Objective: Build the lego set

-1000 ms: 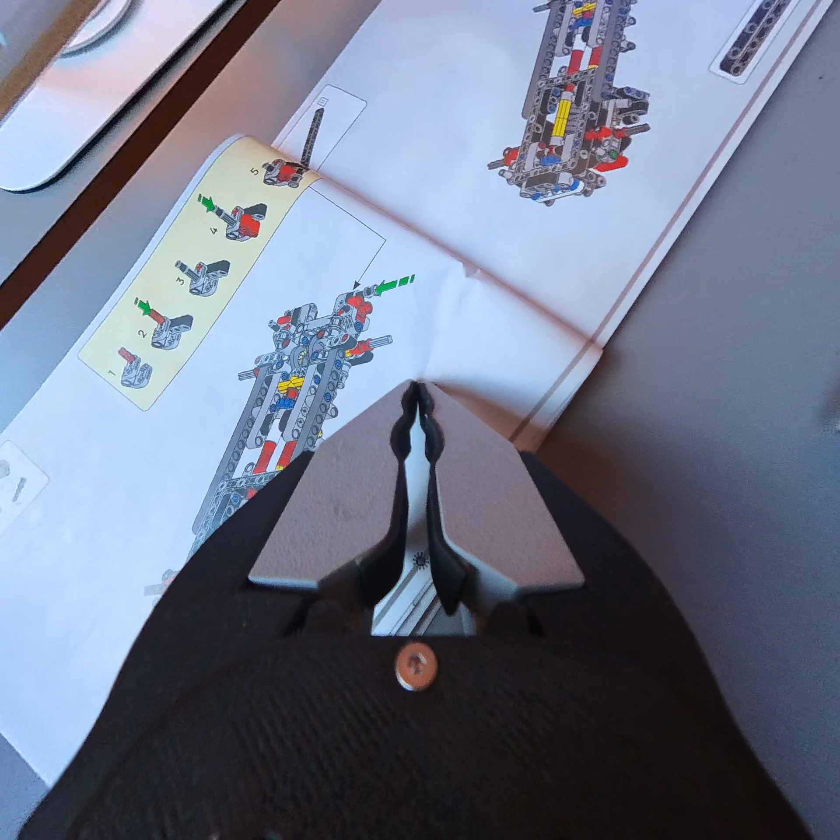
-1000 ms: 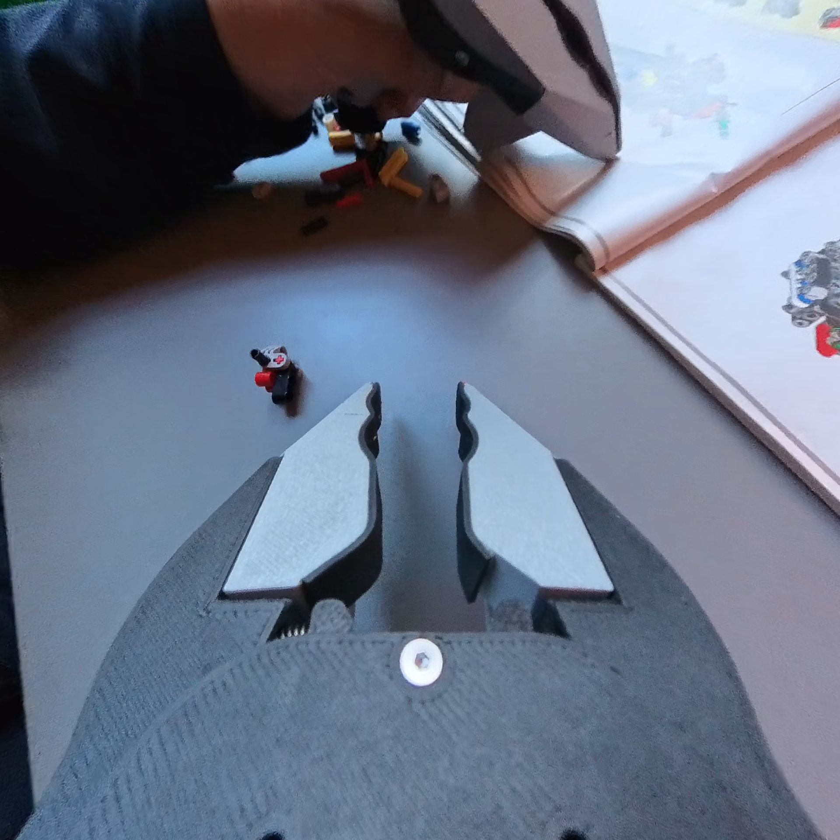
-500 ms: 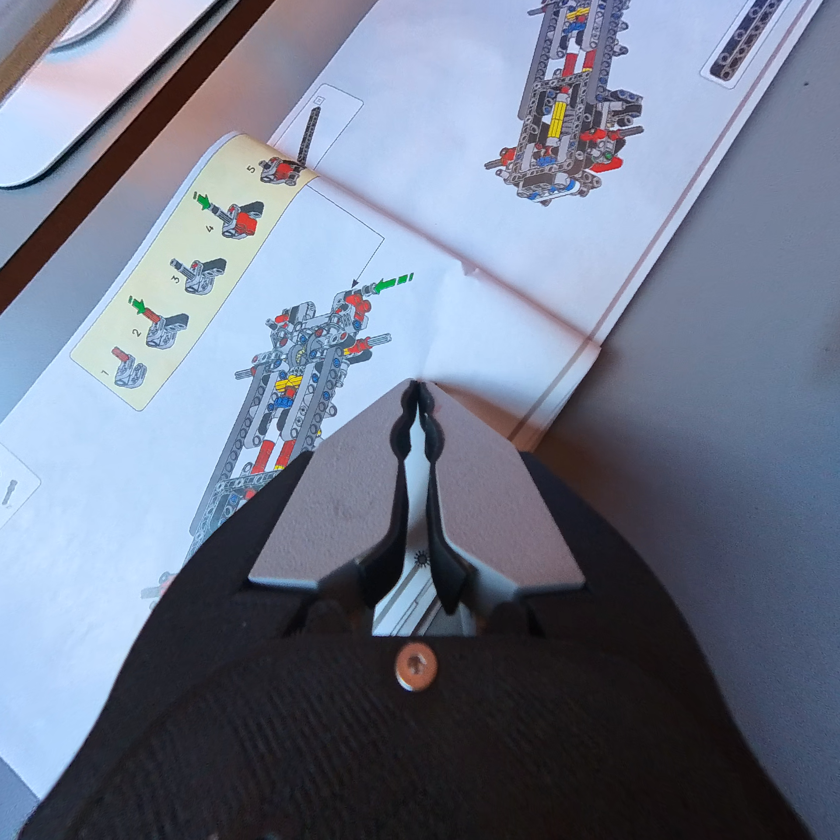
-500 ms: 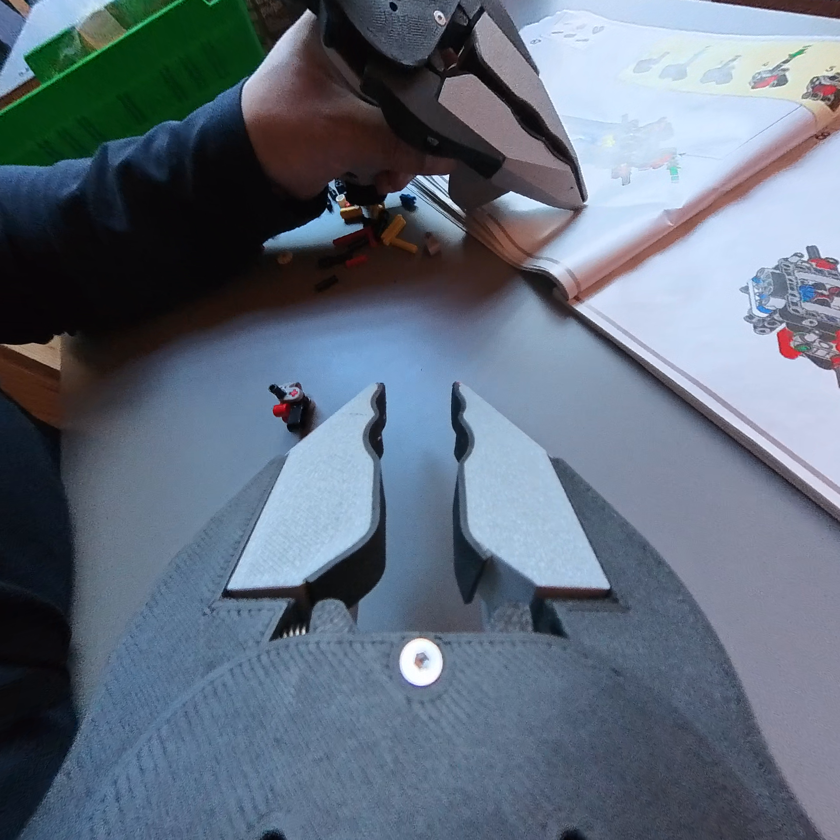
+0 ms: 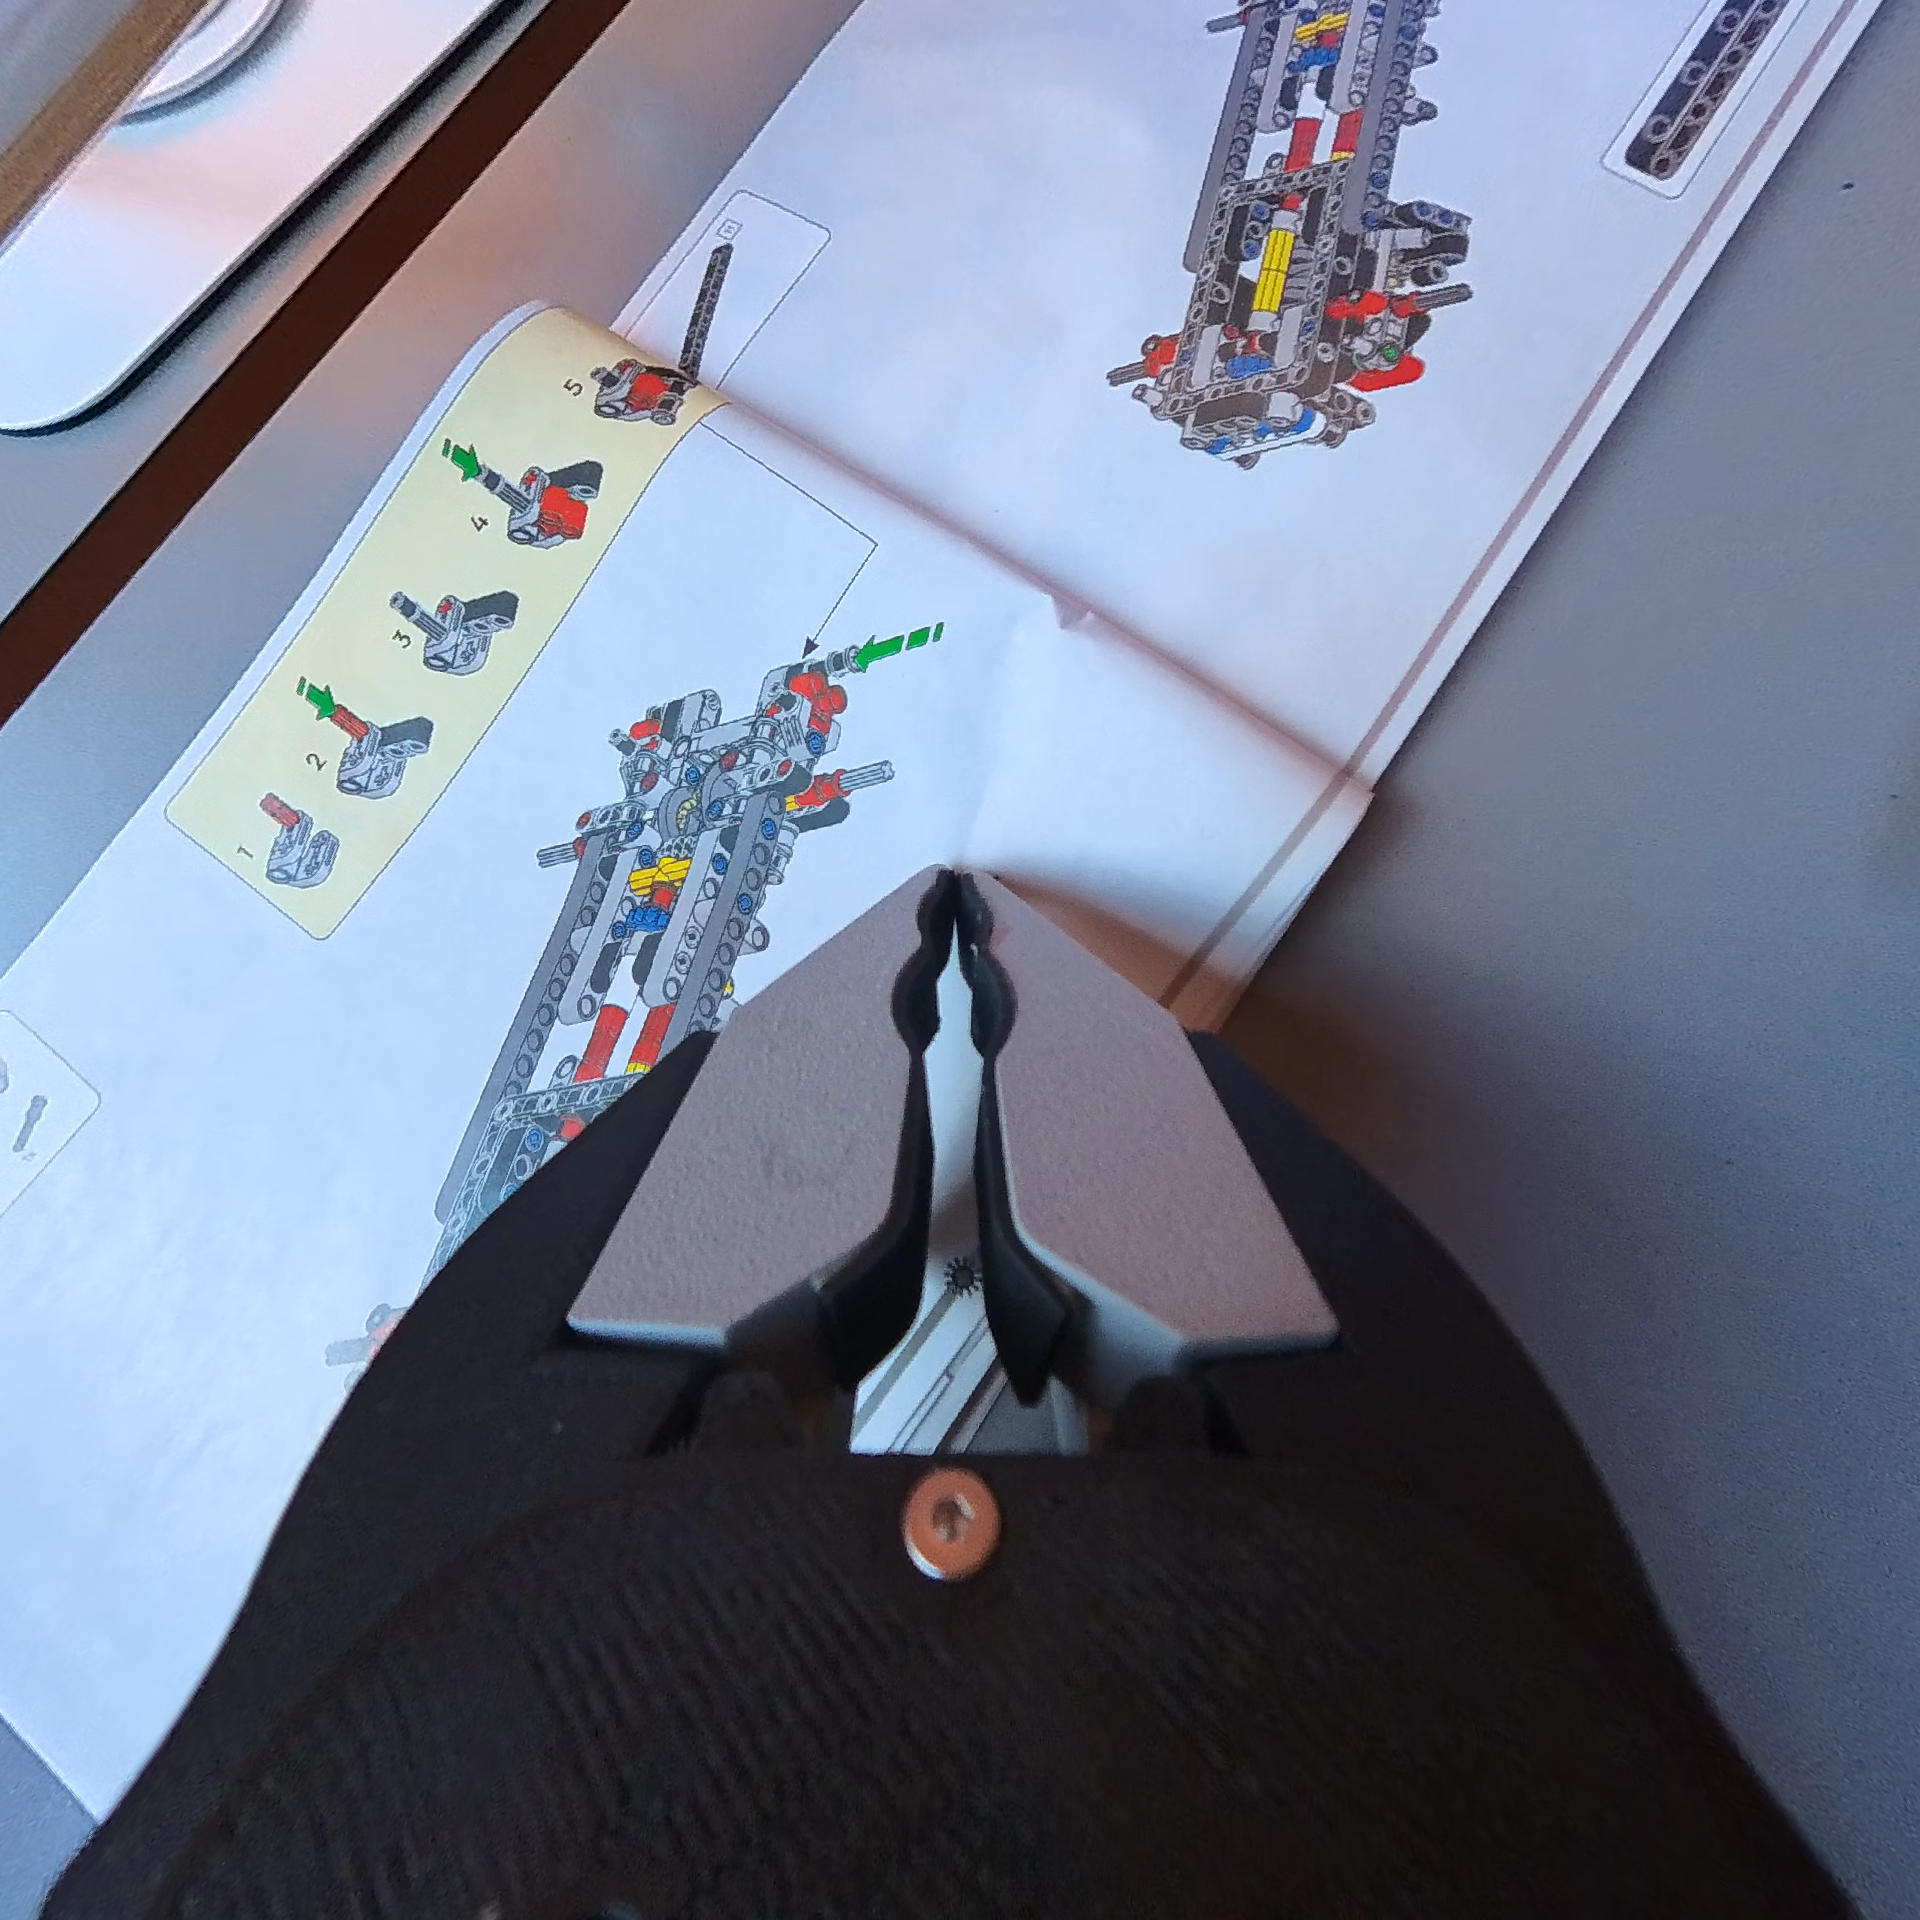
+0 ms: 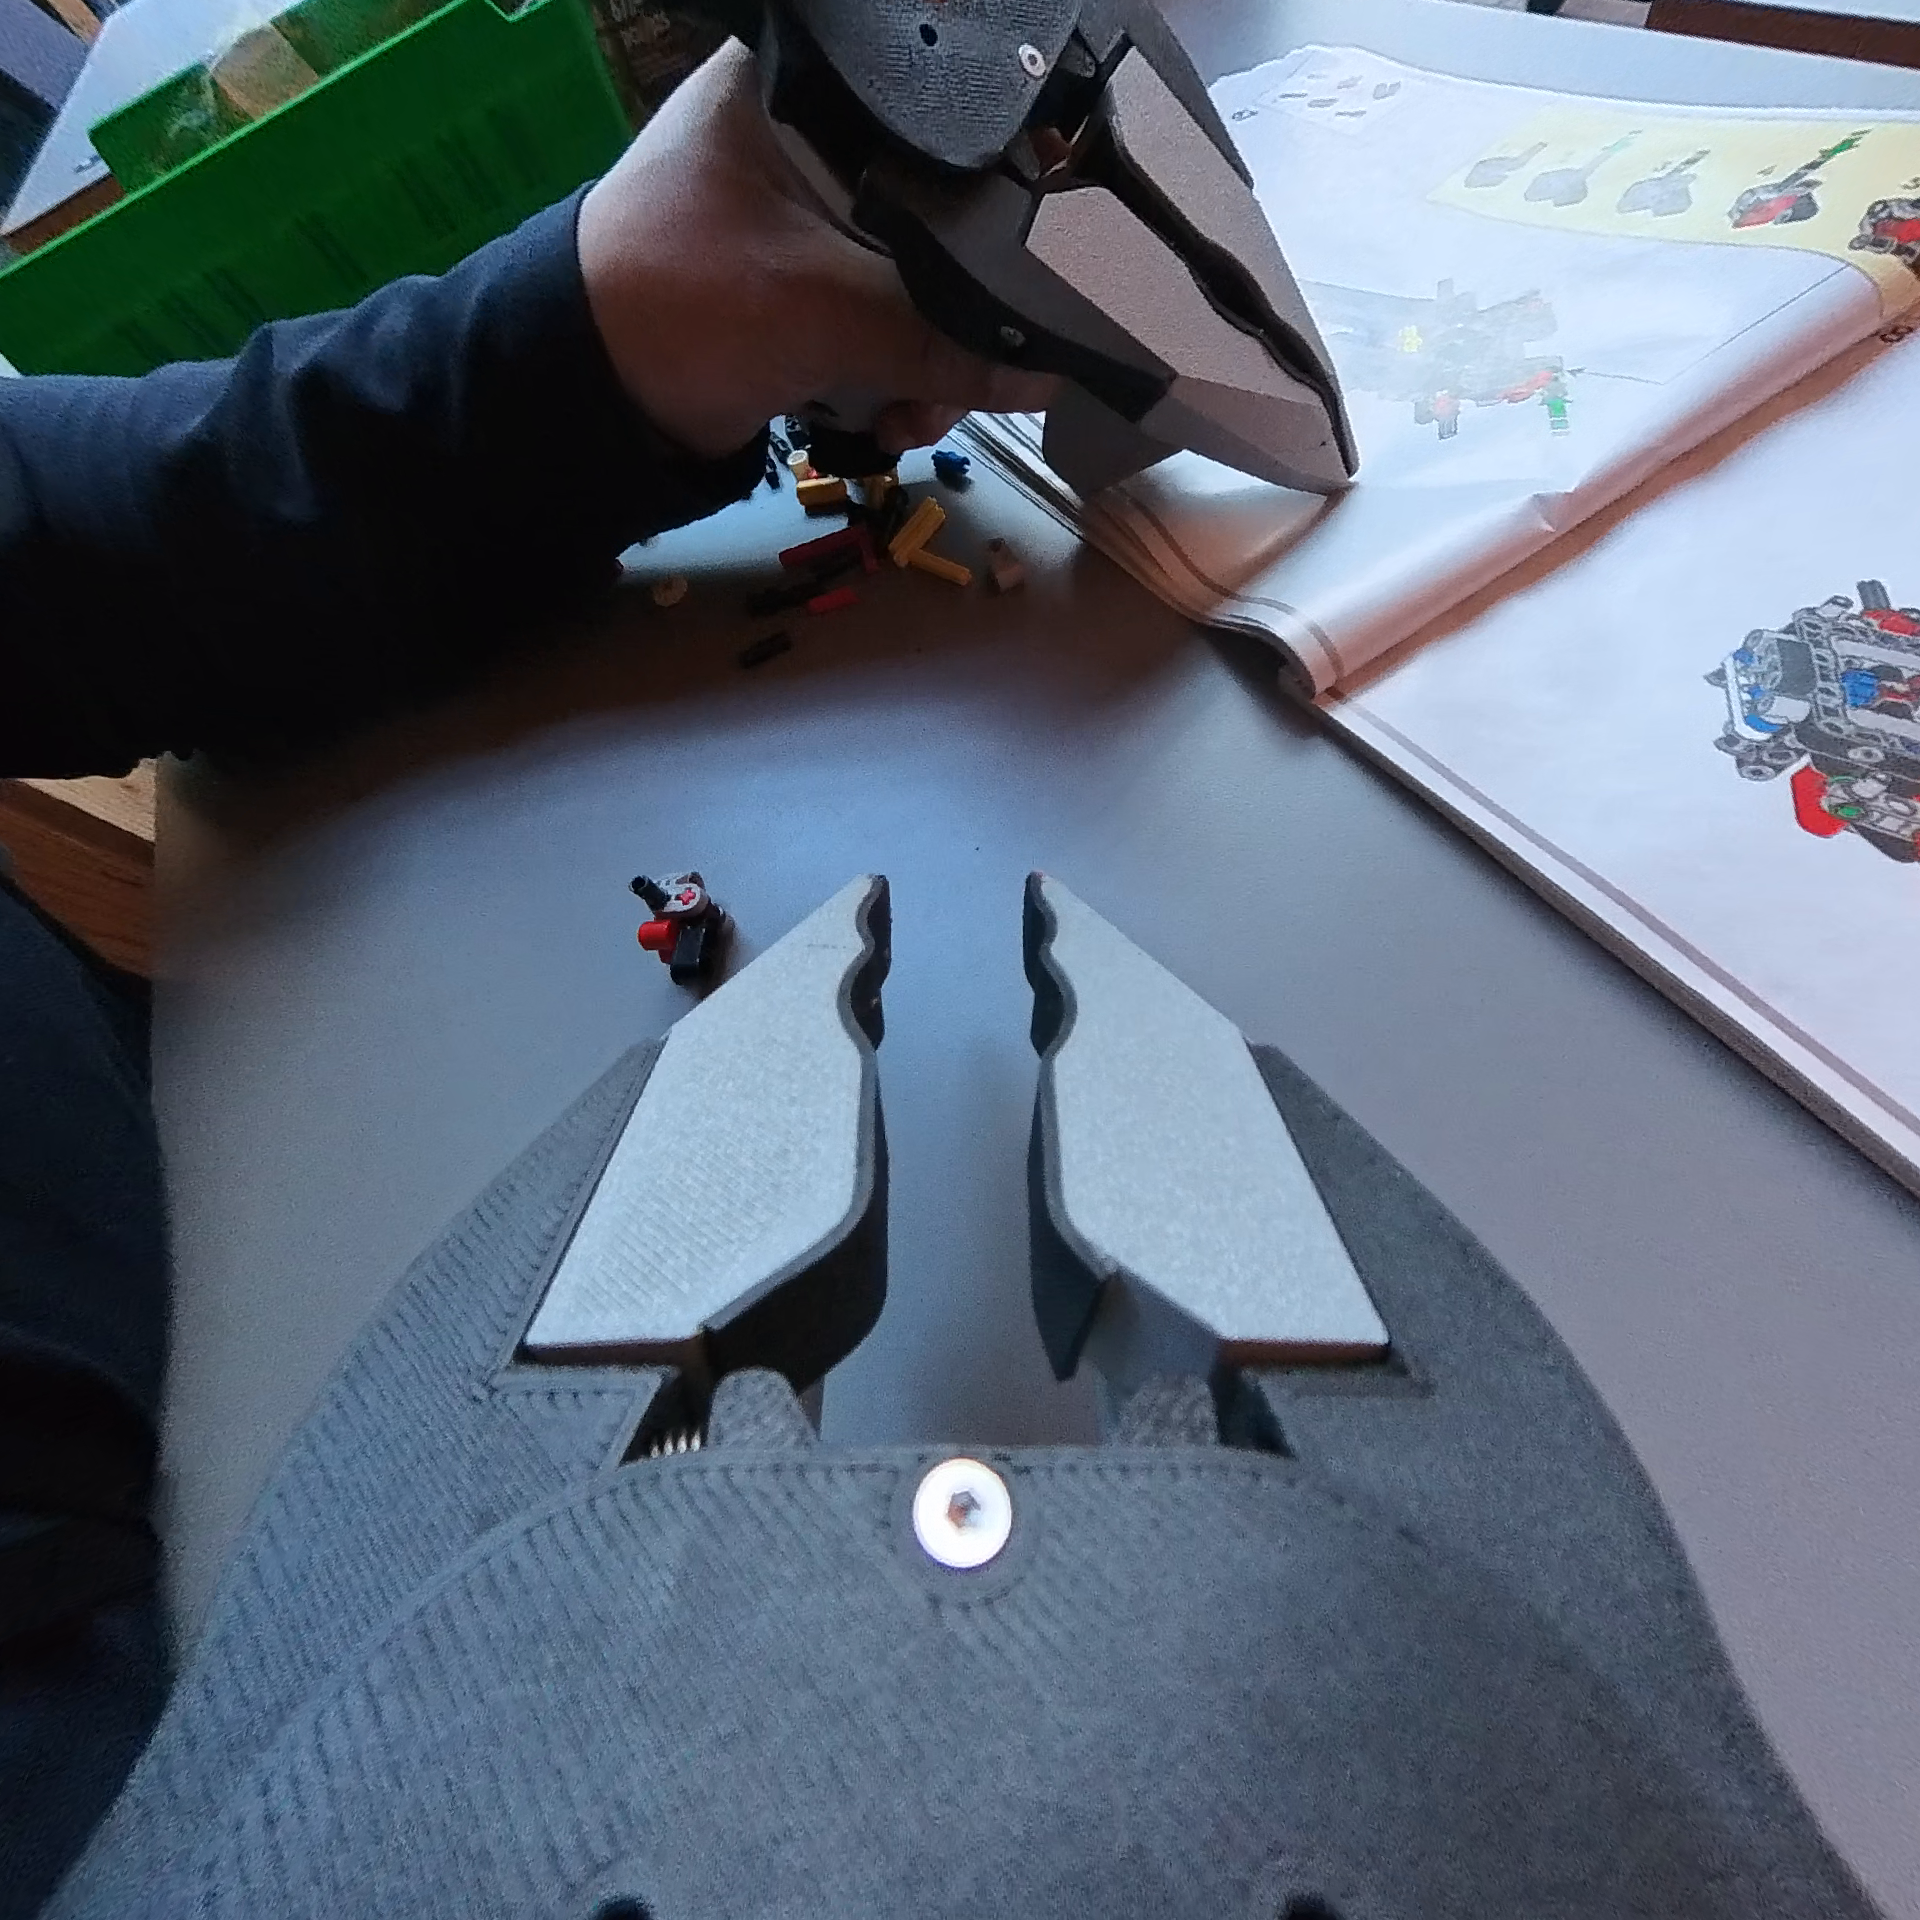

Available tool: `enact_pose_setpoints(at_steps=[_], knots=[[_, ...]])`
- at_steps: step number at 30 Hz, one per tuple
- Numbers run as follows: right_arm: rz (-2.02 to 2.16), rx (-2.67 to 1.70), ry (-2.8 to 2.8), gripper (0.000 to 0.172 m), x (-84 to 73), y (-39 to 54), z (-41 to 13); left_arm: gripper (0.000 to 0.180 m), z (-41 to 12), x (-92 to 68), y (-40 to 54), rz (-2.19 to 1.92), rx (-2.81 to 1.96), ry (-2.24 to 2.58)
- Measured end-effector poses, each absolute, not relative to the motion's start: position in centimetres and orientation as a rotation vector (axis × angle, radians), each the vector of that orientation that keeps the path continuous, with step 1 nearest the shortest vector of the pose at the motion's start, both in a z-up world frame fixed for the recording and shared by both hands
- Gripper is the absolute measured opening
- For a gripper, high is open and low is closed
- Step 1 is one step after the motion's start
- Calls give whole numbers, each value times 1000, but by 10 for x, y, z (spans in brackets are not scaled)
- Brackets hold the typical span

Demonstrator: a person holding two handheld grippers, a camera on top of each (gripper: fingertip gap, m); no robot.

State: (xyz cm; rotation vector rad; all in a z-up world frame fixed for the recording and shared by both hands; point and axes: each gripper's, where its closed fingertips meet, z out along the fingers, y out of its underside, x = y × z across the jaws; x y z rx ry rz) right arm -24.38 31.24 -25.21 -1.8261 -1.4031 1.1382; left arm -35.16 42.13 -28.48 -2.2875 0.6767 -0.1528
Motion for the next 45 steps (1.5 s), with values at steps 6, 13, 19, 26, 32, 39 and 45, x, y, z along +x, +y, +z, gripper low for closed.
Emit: enact_pose_setpoints(at_steps=[6,13,19,26,32,39,45], knots=[[1145,-1831,-1397,22,-244,313,-252,0,-285,-352,421,-157,-2288,675],[1078,-1776,-1405,19,-244,317,-250,0,-285,-352,421,-172,-2291,669],[967,-1682,-1428,17,-246,323,-246,0,-285,-352,421,-181,-2293,666],[929,-1607,-1443,16,-251,327,-241,0,-285,-352,421,-183,-2293,669],[924,-1560,-1450,16,-254,328,-238,0,-285,-352,421,-194,-2296,665],[905,-1522,-1503,17,-256,321,-240,0,-285,-352,421,-171,-2291,677],[904,-1521,-1504,17,-256,320,-240,0,-285,-352,421,-177,-2293,672]])
